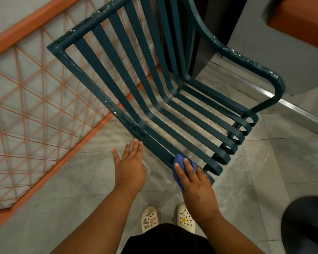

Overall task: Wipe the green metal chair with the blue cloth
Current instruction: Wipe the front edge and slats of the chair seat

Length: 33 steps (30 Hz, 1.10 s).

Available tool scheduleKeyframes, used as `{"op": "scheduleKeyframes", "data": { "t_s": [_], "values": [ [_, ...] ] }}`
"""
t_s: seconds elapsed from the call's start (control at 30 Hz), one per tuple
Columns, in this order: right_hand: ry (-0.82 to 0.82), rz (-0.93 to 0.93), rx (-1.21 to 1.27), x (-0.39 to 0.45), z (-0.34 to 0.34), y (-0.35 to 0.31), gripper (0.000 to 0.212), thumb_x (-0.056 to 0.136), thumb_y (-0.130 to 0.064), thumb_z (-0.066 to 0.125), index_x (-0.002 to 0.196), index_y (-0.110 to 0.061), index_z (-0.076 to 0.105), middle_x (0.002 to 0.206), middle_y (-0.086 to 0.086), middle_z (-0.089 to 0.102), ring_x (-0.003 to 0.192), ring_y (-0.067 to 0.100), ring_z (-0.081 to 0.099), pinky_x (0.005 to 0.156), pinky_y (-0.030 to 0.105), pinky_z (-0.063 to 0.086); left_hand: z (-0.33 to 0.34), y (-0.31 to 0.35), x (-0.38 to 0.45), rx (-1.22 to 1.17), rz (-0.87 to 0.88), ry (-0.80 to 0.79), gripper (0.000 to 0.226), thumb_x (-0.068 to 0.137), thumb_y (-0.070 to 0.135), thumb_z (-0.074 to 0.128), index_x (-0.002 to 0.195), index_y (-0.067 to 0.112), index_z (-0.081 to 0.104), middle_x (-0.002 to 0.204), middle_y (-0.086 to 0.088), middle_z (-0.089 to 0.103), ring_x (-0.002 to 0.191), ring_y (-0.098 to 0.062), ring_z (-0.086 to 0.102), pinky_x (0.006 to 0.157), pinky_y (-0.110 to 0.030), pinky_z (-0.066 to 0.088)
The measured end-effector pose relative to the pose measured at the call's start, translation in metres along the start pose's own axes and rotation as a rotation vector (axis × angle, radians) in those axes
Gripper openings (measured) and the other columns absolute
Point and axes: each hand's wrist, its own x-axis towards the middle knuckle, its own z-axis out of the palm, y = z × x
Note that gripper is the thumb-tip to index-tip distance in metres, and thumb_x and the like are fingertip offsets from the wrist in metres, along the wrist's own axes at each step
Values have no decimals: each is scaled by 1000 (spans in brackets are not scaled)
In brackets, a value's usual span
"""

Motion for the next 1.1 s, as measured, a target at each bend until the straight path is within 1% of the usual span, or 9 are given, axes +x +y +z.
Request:
{"op": "scheduleKeyframes", "data": {
  "t_s": [0.17, 0.3, 0.4, 0.47, 0.57, 0.67, 0.77, 0.87, 1.1],
  "values": [
    [22, 36, -3, 48, -13, -34, 87, 57, -10, 87, 136, -14, 50, 134, 20, 54, 101, 43, 62, 82, 51, 53, 1, 12, -3, 4, 10, 21, 71, 95, 21, 38, 151, 22, -5, 160, 2, -7, 147, -17, -8, 115, -52, -10],
    [3, -75, 38, 82, -23, -54, 80, 90, -14, 60, 152, -20, 9, 159, 14, 9, 140, 42, 23, 110, 51, 30, 3, 17, -5, -29, 44, 41, 70, 96, 18, 38, 151, 22, -6, 160, 2, -8, 146, -14, -8, 117, -47, -10],
    [-2, -107, 53, 75, -22, -44, 81, 94, -15, 54, 152, -27, -3, 161, 7, -6, 143, 38, 14, 115, 48, 24, 4, 21, -7, -79, 88, 59, 70, 96, 14, 38, 150, 24, -5, 160, 2, -8, 146, -12, -7, 116, -42, -11],
    [13, -102, 59, 51, -17, -30, 87, 88, -11, 63, 152, -29, 6, 161, 7, 4, 140, 39, 24, 111, 51, 31, 3, 23, -9, -66, 124, 50, 72, 96, 13, 39, 150, 27, -6, 160, 2, -10, 146, -14, -8, 117, -44, -10],
    [34, -66, 139, 5, -10, 0, 98, 62, -11, 86, 144, -25, 35, 148, 11, 41, 115, 39, 57, 88, 48, 53, 3, 27, -10, -42, 160, 16, 73, 96, 14, 41, 150, 31, -5, 159, 2, -13, 146, -16, -10, 115, -45, -12],
    [50, 62, 280, -37, -2, 36, 104, 56, -17, 91, 143, -27, 34, 133, 11, 56, 103, 28, 64, 82, 34, 54, 0, 31, -11, -42, 147, 16, 74, 96, 17, 43, 150, 30, -5, 159, 1, -13, 146, -17, -10, 113, -44, -13],
    [-1, 266, 474, -59, -6, 60, 82, 82, -24, 73, 143, -34, 19, 131, 6, 58, 108, 19, 59, 93, 27, 45, -3, 31, -12, -61, 119, 6, 74, 96, 18, 43, 151, 26, -6, 159, 2, -12, 146, -15, -10, 114, -44, -12],
    [-27, 278, 442, -56, -5, 56, 73, 90, -28, 62, 148, -29, 18, 140, 4, 51, 119, 18, 54, 100, 29, 43, -3, 31, -15, -109, 95, 14, 73, 96, 17, 41, 151, 23, -6, 160, 3, -9, 146, -13, -7, 116, -43, -11],
    [-17, 36, 98, -4, -5, 5, 107, 45, -13, 94, 139, -14, 42, 136, 17, 54, 117, 42, 56, 87, 49, 52, -2, 30, -15, -79, 33, 16, 72, 97, 22, 41, 151, 21, -7, 160, 1, -8, 146, -13, -7, 115, -43, -10]
  ]
}}
